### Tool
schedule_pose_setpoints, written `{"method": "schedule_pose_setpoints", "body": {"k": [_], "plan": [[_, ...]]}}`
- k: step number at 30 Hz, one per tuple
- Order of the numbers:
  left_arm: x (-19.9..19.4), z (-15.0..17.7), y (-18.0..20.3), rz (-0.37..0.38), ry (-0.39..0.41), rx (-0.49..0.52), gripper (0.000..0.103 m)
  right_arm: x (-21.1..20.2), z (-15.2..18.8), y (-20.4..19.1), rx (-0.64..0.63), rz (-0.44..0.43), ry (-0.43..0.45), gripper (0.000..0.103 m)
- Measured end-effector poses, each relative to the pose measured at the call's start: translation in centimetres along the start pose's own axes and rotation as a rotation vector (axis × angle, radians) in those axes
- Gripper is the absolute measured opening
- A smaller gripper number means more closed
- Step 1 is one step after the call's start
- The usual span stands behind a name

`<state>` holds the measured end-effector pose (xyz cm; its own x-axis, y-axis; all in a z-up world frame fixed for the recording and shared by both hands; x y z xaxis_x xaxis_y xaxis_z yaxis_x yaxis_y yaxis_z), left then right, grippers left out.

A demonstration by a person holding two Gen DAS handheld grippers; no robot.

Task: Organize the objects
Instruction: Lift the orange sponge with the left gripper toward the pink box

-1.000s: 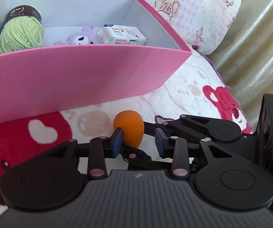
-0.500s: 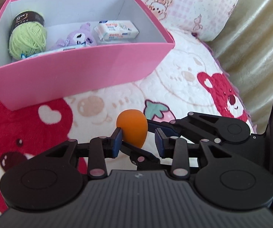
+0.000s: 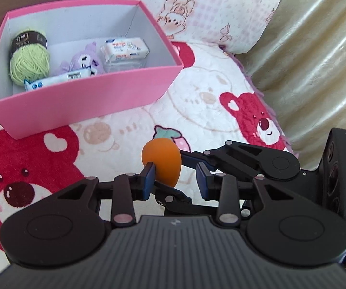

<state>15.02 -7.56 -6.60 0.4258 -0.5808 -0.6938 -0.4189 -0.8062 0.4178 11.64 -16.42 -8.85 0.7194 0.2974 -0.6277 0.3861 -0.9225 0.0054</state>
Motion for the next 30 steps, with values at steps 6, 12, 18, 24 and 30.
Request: {"method": "schedule_pose_setpoints", "body": {"k": [6,12,18,24,30], "plan": [[-2.3,-0.6,0.8,0.009,0.043,0.013,0.035,-1.3,-1.7,-0.3,-0.017,0.0,0.019,0.046],[-3.8,-0.8,1.0,0.017,0.058,0.002,0.035,-1.9,-2.8,-0.7,-0.046,-0.019,-0.001,0.046],[-4.9,-1.8,0.8,0.013,0.074,-0.012,0.037,-2.1,-4.0,-1.1,-0.043,-0.032,0.003,0.046],[-5.6,-3.0,0.1,-0.027,0.09,-0.034,0.037,-1.6,-5.5,-1.0,-0.052,-0.083,0.017,0.046],[-5.4,-5.2,-1.1,-0.08,0.095,-0.04,0.037,0.0,-7.4,-0.9,-0.047,-0.118,0.01,0.046]]}}
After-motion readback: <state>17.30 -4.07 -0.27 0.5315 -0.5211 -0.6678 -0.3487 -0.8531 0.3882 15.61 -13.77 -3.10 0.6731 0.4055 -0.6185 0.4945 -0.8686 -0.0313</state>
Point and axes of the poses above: each gripper's, at about its wrist camera, not at the fingertips, and x roughly the way its jaws point, y to its right, z to its underside, the point moved 4 cm from there along x, roughly the way its jaws point, and after that the axes turned 4 degrees about y, right-handed, at the moved point
